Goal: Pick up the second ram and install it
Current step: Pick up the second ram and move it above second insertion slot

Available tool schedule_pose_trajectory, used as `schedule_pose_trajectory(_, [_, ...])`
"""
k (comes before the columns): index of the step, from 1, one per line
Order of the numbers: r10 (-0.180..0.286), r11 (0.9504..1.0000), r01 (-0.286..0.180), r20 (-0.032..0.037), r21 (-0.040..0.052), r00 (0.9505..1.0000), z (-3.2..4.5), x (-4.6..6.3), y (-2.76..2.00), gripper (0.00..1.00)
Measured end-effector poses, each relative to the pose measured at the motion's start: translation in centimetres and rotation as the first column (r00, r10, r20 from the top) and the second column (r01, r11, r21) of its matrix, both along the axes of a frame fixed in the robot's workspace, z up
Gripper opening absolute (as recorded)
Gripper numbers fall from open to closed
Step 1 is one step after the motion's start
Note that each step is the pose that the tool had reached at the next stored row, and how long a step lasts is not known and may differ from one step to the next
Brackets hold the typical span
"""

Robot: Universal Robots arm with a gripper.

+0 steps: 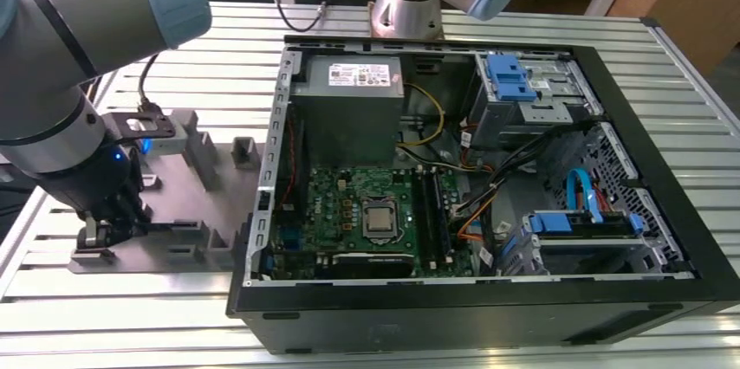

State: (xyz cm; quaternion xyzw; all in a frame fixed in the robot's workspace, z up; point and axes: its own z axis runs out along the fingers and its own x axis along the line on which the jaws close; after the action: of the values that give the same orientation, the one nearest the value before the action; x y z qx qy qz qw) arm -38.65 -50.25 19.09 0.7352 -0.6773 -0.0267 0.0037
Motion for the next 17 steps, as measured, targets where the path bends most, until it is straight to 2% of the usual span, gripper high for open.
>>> schedule_pose_trajectory(5, [0.000, 1.0000, 0.000, 0.0001, 0.0002, 1.0000, 0.00, 0.00, 0.00, 0.20])
schedule_pose_trajectory(6, [0.000, 1.0000, 0.000, 0.0001, 0.0004, 1.0000, -0.01, 0.00, 0.00, 0.13])
schedule_pose_trajectory(7, [0.000, 1.0000, 0.000, 0.0001, 0.0004, 1.0000, -0.01, 0.00, 0.00, 0.11])
schedule_pose_trajectory(17, [0.000, 1.0000, 0.000, 0.0001, 0.0010, 1.0000, -0.01, 0.00, 0.00, 0.11])
